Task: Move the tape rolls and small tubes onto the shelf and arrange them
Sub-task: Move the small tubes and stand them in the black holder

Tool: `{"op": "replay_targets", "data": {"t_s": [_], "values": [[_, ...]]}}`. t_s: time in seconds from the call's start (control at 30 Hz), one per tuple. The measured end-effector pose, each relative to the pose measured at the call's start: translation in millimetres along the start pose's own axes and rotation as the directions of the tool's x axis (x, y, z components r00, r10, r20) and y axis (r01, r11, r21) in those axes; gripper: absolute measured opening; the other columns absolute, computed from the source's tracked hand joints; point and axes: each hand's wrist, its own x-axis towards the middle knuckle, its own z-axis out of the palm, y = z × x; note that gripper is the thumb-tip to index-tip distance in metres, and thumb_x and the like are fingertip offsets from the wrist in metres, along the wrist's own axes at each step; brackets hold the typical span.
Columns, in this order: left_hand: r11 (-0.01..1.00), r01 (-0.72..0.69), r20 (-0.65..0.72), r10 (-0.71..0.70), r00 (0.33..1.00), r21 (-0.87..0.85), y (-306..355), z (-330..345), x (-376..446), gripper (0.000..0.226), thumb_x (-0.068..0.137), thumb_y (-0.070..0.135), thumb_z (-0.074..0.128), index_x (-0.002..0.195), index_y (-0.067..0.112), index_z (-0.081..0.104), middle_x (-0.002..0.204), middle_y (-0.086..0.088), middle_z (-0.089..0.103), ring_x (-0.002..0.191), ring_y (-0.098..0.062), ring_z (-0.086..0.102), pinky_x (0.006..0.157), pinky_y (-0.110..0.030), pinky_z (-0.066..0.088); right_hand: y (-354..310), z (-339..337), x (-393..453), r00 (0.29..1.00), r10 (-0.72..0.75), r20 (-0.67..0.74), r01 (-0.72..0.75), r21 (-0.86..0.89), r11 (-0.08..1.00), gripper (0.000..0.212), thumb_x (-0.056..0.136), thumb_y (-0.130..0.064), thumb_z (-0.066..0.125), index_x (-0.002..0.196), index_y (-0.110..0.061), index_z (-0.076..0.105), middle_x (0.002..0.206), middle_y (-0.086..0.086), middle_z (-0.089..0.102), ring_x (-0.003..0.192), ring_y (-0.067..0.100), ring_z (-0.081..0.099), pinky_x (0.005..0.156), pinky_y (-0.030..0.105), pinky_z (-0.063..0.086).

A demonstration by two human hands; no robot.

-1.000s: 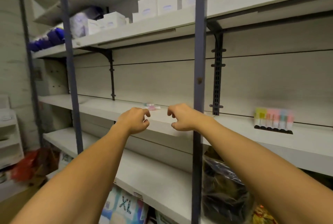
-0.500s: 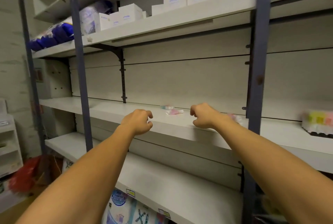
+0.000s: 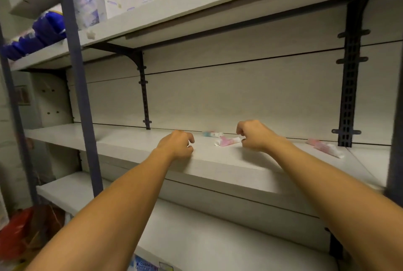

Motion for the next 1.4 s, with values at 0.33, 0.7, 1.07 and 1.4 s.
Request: {"op": "replay_targets", "data": {"t_s": [0.33, 0.7, 1.07, 1.4], "values": [[0.992, -0.127, -0.063, 0.125, 0.99, -0.024, -26, 23, 106, 0.03, 0.093, 0.029, 0.055, 0.12, 0.024, 0.066, 0.118, 0.002, 0.066, 0.109, -0.022, 0.06, 0.092, -0.038, 0.052, 19, 13, 58, 0.998, 0.053, -0.024, -0.053, -0.005, 0.999, 0.042, 0.081, 0.001, 0.057, 0.122, -0.009, 0.06, 0.117, 0.008, 0.063, 0.11, 0.026, 0.058, 0.088, 0.032, 0.049], [0.967, -0.239, -0.041, 0.236, 0.971, -0.089, -42, 60, 181, 0.034, 0.093, 0.019, 0.062, 0.127, 0.022, 0.063, 0.122, 0.001, 0.064, 0.109, -0.022, 0.061, 0.095, -0.038, 0.051, 8, 23, 73, 0.985, 0.108, -0.132, -0.107, 0.012, 0.994, 0.042, 0.081, 0.007, 0.056, 0.119, -0.01, 0.062, 0.117, 0.007, 0.062, 0.107, 0.022, 0.057, 0.079, 0.022, 0.04], [0.922, -0.288, 0.024, 0.305, 0.952, -0.259, -46, 90, 218, 0.041, 0.082, 0.027, 0.08, 0.119, 0.014, 0.068, 0.117, -0.006, 0.066, 0.105, -0.023, 0.062, 0.089, -0.027, 0.048, 6, 45, 79, 0.977, 0.148, -0.156, -0.148, 0.014, 0.989, 0.043, 0.076, 0.01, 0.061, 0.117, -0.005, 0.062, 0.112, 0.008, 0.064, 0.1, 0.023, 0.06, 0.08, 0.024, 0.045], [0.942, -0.277, 0.038, 0.289, 0.957, -0.192, -42, 88, 213, 0.038, 0.084, 0.009, 0.053, 0.115, 0.024, 0.067, 0.122, -0.007, 0.06, 0.112, -0.029, 0.057, 0.097, -0.038, 0.049, 7, 54, 78, 0.982, 0.116, -0.149, -0.12, -0.019, 0.993, 0.04, 0.075, 0.009, 0.062, 0.11, -0.009, 0.065, 0.104, 0.003, 0.063, 0.091, 0.018, 0.057, 0.083, 0.034, 0.05]]}}
